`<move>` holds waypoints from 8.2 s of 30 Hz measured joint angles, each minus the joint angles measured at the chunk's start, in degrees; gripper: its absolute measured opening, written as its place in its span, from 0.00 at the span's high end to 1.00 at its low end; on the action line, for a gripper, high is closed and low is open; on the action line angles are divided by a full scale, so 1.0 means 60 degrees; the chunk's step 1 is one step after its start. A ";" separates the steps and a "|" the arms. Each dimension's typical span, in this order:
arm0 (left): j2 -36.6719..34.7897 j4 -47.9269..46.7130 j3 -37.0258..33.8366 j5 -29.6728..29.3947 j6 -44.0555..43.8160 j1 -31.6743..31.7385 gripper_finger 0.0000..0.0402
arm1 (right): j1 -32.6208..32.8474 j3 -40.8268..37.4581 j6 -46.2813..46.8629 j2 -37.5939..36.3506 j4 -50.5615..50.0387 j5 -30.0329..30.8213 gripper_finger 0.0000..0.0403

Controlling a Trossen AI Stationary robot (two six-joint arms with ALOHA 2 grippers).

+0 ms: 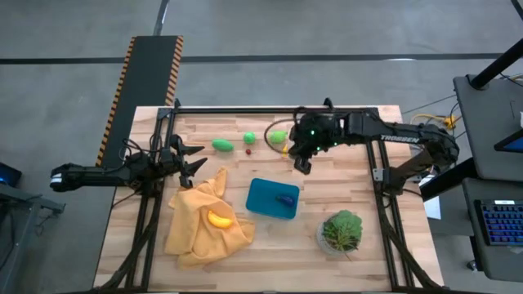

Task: Pick and placing Produce into tupperware
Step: Put the strawberry into the blue bin, then put the apricot into the blue bin

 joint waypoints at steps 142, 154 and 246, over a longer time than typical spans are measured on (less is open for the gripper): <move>0.0295 0.0001 0.0000 -0.0073 0.0011 0.0004 0.54 | 0.1367 -0.0628 -0.0458 0.1923 0.0971 0.4994 0.33; 0.0293 0.0001 0.0002 -0.0073 0.0011 0.0002 0.54 | -0.1296 -0.0669 0.0928 0.1923 0.0902 0.3120 0.35; 0.0291 0.0008 0.0000 -0.0073 0.0007 0.0003 0.54 | -0.2455 -0.5000 0.2893 0.2710 0.5319 0.1746 0.73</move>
